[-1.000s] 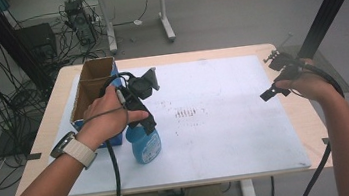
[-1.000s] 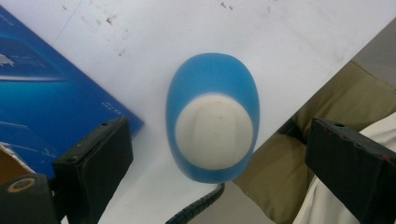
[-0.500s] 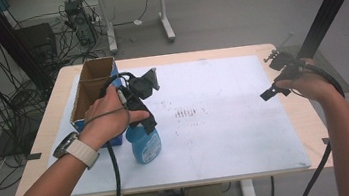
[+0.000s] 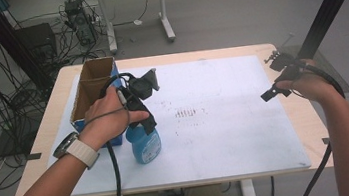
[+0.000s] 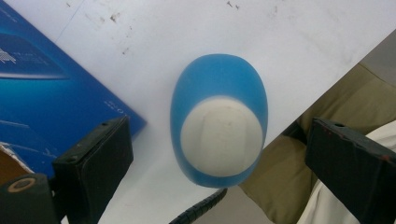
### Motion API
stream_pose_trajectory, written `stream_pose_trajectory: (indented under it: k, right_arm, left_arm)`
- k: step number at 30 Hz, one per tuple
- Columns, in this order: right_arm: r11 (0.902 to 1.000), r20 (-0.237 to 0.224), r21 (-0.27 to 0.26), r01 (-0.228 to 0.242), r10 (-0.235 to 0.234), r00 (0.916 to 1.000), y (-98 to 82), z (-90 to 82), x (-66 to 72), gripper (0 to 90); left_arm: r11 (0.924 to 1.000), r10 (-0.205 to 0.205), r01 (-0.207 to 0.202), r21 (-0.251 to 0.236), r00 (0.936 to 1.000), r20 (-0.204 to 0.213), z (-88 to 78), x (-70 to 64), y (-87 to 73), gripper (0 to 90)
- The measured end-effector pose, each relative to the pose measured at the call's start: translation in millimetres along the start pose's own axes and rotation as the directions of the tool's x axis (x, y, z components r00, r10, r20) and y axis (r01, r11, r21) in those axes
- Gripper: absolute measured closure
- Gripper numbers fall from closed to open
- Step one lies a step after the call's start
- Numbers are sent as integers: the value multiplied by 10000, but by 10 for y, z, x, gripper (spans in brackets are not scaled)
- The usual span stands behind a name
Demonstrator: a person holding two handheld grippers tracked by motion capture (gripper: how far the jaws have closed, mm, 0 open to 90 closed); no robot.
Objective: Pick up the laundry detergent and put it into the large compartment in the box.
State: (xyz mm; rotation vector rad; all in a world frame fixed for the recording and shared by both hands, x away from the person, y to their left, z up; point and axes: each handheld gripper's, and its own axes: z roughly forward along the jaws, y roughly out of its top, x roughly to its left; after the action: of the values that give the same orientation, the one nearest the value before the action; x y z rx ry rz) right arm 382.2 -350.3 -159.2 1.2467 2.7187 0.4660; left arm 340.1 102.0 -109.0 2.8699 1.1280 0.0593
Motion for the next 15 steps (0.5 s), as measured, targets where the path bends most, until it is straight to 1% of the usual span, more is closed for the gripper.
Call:
stream_pose_trajectory:
  k: [8, 15]
  right_arm:
    - [10000, 22, -17, -18, 18, 10000, -22, -14, -3, 115]
    - [10000, 44, -15, -22, 22, 10000, -21, -28, 5, 115]
  left_arm:
    - [10000, -45, 45, -28, 10000, 12, -6, -2, -9, 82]
    - [10000, -1, 1, -57, 10000, 37, -12, -4, -17, 83]
